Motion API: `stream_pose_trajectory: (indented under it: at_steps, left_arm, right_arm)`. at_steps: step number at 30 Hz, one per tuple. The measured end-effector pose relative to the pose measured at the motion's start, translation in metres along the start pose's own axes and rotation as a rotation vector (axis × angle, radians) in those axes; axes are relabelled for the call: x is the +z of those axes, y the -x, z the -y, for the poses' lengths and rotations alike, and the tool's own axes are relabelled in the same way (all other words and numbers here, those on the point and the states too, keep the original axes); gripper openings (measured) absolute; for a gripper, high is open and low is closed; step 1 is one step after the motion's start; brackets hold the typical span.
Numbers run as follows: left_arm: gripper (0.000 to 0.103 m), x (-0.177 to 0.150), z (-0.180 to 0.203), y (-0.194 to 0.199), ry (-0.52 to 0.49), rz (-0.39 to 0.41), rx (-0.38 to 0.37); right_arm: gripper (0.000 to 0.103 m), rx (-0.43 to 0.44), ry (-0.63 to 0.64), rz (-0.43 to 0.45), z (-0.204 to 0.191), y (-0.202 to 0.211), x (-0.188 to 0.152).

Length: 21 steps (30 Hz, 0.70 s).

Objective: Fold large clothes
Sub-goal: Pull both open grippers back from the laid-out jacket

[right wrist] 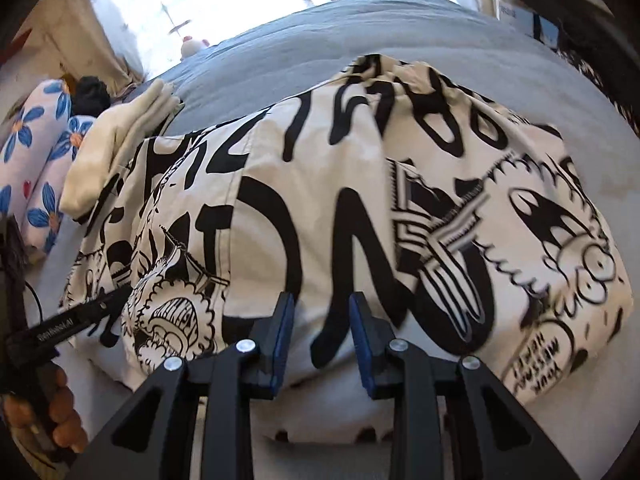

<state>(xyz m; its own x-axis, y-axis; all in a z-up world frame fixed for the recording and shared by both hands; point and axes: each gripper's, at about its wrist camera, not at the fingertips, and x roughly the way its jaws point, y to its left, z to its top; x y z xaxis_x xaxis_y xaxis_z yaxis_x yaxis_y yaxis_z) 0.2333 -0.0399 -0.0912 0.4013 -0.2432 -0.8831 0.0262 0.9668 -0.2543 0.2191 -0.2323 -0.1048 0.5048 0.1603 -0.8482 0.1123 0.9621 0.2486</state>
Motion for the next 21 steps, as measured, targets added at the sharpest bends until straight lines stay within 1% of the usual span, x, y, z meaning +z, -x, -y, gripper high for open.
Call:
stream_pose_trajectory:
  at_steps: [2,4,6,7,9,11,12,14,19,21]
  left_arm:
    - [0.024,-0.001,0.002,0.007,-0.001,-0.003,0.01]
    - [0.025,-0.003,0.006,0.018,-0.01,0.003,0.039]
    - [0.026,-0.007,0.008,0.035,-0.03,0.022,0.073]
    - [0.029,-0.008,0.01,0.045,-0.039,0.034,0.082]
    - [0.037,-0.02,0.007,0.066,-0.048,0.052,0.099]
    - [0.057,-0.026,0.009,0.088,-0.041,0.079,0.138]
    - [0.059,-0.03,0.009,0.098,-0.039,0.089,0.149]
    - [0.059,-0.038,0.009,0.122,-0.045,0.113,0.14]
    - [0.059,-0.058,0.007,0.173,-0.051,0.158,0.136]
    - [0.059,-0.068,0.006,0.194,-0.053,0.182,0.137]
  right_arm:
    - [0.029,-0.021,-0.01,-0.002,0.001,0.01,0.0]
    - [0.029,-0.033,-0.002,0.011,-0.002,0.024,0.0]
    - [0.029,-0.029,0.01,0.028,-0.005,0.037,-0.004]
    - [0.029,-0.03,0.015,0.036,-0.006,0.046,-0.006]
    - [0.029,-0.028,0.023,0.059,-0.01,0.068,-0.01]
    - [0.029,-0.022,0.026,0.083,-0.014,0.092,-0.013]
    - [0.029,-0.017,0.029,0.092,-0.016,0.101,-0.014]
    - [0.03,-0.008,0.044,0.124,-0.021,0.128,-0.019]
    - [0.031,-0.016,0.094,0.206,-0.037,0.183,-0.029]
    - [0.032,-0.024,0.114,0.247,-0.042,0.208,-0.038]
